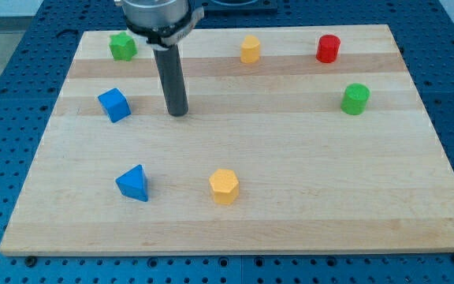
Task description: Push yellow hexagon near to blue trianlge
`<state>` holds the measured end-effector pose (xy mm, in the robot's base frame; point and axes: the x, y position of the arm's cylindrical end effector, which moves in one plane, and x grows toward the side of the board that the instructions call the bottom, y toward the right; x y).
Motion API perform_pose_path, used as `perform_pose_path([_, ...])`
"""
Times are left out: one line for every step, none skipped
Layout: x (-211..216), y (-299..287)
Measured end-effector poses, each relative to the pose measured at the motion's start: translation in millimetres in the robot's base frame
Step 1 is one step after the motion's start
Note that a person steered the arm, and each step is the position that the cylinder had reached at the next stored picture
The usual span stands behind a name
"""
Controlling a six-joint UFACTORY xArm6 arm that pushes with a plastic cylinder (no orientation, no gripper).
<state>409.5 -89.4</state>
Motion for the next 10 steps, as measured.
perform_pose_path([7.6, 38.8])
perform_pose_path([47.2, 67.5])
perform_pose_path([88.6, 87.8])
perform_pose_path([123.6, 87.8])
perform_pose_path([148.3, 85.7])
perform_pose_path([152.6, 83.6])
perform_pose_path([161.1, 77.7])
perform_pose_path([171.4, 72.3])
perform_pose_path([182.2, 61.9])
perform_pose_path([194.2, 45.6])
